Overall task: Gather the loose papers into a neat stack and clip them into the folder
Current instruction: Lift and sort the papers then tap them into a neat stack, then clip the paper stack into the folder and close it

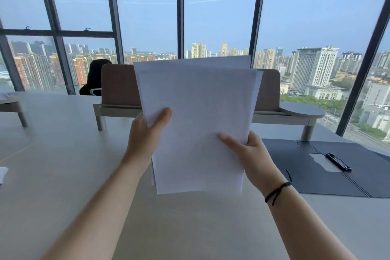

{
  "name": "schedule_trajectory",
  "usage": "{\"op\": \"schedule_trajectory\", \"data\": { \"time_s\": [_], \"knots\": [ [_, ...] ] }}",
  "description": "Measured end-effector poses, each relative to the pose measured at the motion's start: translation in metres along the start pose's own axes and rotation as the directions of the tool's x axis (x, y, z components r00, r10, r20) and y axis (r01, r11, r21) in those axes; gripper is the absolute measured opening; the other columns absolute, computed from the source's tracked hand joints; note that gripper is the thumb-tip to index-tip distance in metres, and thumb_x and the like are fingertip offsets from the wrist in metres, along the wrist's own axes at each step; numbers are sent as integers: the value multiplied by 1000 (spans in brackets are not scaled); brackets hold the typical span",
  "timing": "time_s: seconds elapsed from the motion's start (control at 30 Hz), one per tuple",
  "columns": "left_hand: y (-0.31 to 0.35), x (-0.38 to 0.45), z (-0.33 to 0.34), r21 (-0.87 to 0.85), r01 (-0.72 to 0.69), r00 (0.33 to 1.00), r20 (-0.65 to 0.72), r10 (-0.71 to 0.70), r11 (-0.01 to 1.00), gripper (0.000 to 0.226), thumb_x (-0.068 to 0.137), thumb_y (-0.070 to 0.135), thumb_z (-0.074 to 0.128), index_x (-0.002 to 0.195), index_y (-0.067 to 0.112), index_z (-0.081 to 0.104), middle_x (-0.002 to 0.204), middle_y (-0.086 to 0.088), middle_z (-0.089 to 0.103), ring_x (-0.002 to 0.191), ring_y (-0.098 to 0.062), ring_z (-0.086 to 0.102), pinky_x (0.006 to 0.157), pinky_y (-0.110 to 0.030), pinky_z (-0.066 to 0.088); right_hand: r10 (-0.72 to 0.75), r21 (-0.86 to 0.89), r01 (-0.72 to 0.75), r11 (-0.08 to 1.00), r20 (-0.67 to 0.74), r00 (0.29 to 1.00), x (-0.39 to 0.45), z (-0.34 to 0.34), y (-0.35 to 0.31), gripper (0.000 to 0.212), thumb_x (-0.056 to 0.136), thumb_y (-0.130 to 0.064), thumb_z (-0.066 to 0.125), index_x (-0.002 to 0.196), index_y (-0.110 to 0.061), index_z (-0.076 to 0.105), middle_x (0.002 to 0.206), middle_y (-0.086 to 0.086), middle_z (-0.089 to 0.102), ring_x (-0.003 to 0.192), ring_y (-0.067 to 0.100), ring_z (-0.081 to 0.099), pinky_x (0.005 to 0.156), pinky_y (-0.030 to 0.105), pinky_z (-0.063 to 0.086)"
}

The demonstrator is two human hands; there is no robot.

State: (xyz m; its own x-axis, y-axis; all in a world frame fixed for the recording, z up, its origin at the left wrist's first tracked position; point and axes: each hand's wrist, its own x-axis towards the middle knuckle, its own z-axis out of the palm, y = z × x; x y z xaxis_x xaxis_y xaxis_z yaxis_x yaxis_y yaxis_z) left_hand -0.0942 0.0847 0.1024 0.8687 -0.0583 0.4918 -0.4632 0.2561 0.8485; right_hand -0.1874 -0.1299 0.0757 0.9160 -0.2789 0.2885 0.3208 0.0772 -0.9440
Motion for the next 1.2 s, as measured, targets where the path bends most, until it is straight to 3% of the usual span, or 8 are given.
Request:
{"op": "schedule_trajectory", "data": {
  "time_s": [0.1, 0.2, 0.3, 0.4, 0.63, 0.8, 1.0, 1.2],
  "knots": [
    [8, -5, -4, -25, 34, 996, 82, -32, 999, 32, 70, 49, 74, 95, 30, 79, 106, -3, 79, 105, -29, 72, 96, -52, 54, -12, 47, 12, 999, 9, 1000, -8, 0, -5, 35, 83, -20, 78, 116, -10, 72, 111, 10, 80, 102, 30, 76, 85, 43, 62],
    [15, -4, -4, -43, 88, 982, 173, -79, 995, 26, 70, 43, 76, 90, 27, 81, 98, -1, 80, 94, -23, 75, 87, -42, 57, -57, 57, 55, 997, 36, 998, -8, 3, -19, 38, 81, -21, 79, 116, -8, 72, 113, 13, 78, 102, 32, 76, 87, 46, 62],
    [26, -3, -1, -31, 161, 948, 283, -146, 986, 8, 76, 27, 79, 83, 27, 83, 91, 1, 80, 86, -19, 77, 81, -38, 58, -60, 53, 58, 997, 48, 997, -4, 8, -32, 25, 86, -14, 76, 111, -9, 74, 106, 10, 80, 96, 29, 77, 80, 41, 63],
    [29, -3, -2, -68, 236, 920, 338, -200, 969, 17, 74, 27, 69, 83, 28, 83, 92, 1, 80, 86, -20, 77, 76, -36, 60, -51, 52, 49, 997, 46, 998, -1, 8, -37, 17, 90, -10, 71, 107, -10, 76, 102, 10, 80, 91, 29, 77, 80, 42, 62],
    [41, 4, -7, -197, 241, 870, 477, -122, 950, 41, 86, 22, 58, 123, 38, 68, 118, 0, 75, 99, -21, 73, 86, -39, 60, -95, 189, 75, 979, 102, 990, 2, 6, -58, 31, 97, -6, 59, 117, -25, 73, 106, 6, 78, 91, 23, 74, 82, 40, 61],
    [41, 10, -8, -188, 185, 887, 455, -82, 964, 18, 84, 21, 60, 94, 29, 72, 92, 1, 74, 79, -18, 72, 71, -34, 56, -141, 165, 117, 979, 143, 980, 4, 10, -68, 21, 98, -10, 58, 101, -24, 72, 95, 3, 73, 79, 21, 67, 67, 34, 57],
    [36, 8, -7, -163, 132, 895, 444, -46, 978, 34, 84, 21, 61, 113, 35, 68, 97, 3, 76, 87, -17, 73, 75, -35, 59, -168, 104, 164, 981, 31, 985, 1, 16, -61, 20, 101, -24, 60, 86, -24, 71, 90, -4, 66, 81, 17, 61, 73, 33, 51],
    [35, 9, -8, -159, 123, 911, 410, -48, 980, 16, 91, 18, 59, 98, 29, 69, 94, -1, 71, 82, -20, 69, 73, -36, 54, -221, -39, 220, 975, -30, 975, -3, 21, -64, 24, 103, -29, 56, 82, -24, 66, 82, -14, 64, 73, 8, 58, 65, 24, 49]
  ]
}}
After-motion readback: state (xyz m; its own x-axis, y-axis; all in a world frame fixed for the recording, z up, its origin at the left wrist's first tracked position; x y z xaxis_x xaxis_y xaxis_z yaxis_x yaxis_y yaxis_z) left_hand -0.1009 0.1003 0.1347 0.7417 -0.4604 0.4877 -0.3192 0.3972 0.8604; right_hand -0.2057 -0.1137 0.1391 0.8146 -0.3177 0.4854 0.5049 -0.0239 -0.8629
